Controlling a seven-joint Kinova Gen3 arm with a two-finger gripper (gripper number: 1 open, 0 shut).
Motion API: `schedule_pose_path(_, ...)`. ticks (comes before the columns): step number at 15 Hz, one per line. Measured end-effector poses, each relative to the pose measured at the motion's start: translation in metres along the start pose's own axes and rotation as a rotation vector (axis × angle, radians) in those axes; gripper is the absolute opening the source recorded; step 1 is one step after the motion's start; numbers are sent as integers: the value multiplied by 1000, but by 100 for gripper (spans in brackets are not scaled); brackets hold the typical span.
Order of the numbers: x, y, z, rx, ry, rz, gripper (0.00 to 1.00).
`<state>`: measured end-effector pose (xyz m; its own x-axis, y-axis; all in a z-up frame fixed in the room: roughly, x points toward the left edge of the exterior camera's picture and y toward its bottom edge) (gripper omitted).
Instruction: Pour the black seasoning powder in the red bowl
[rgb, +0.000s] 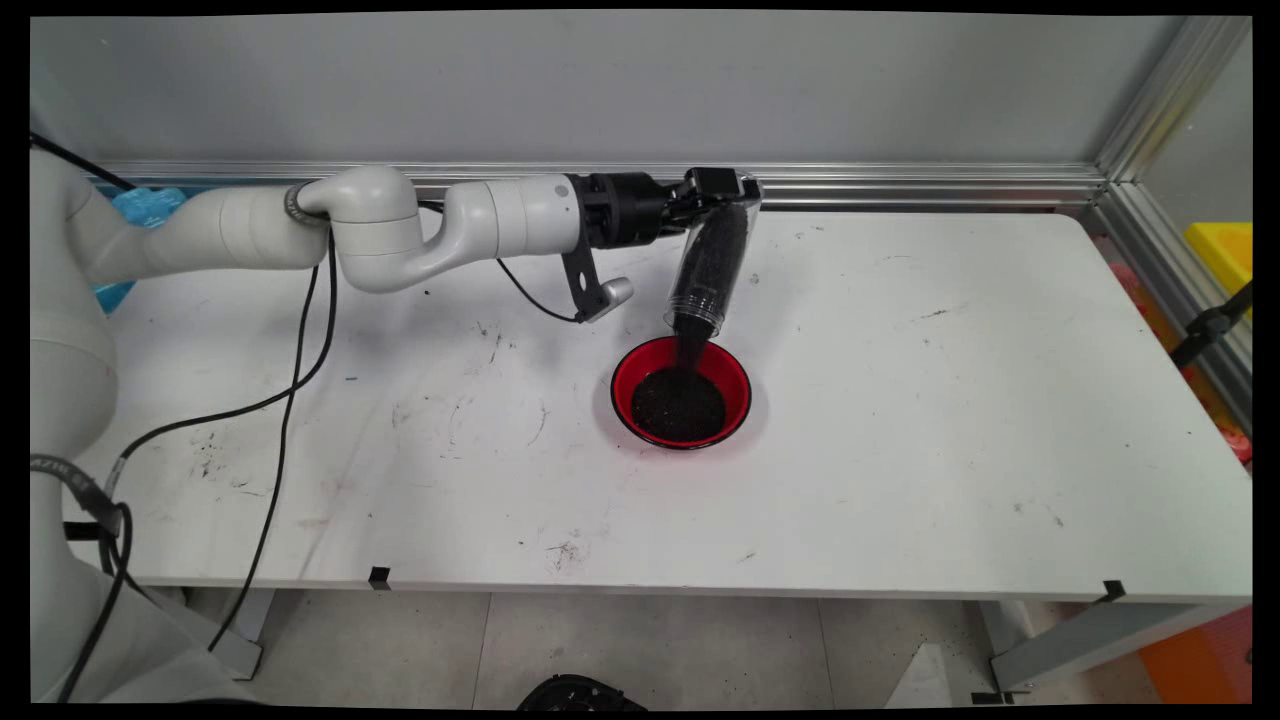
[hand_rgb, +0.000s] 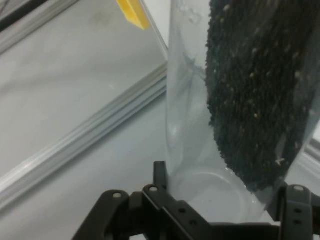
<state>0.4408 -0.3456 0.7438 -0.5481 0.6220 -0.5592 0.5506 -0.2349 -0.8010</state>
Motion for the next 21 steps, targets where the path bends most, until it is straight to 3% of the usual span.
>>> schedule_pose_path(11, 6, 25, 1, -161, 15, -506, 0)
schedule_pose_path(21, -24, 22, -11, -271, 4, -1030, 0)
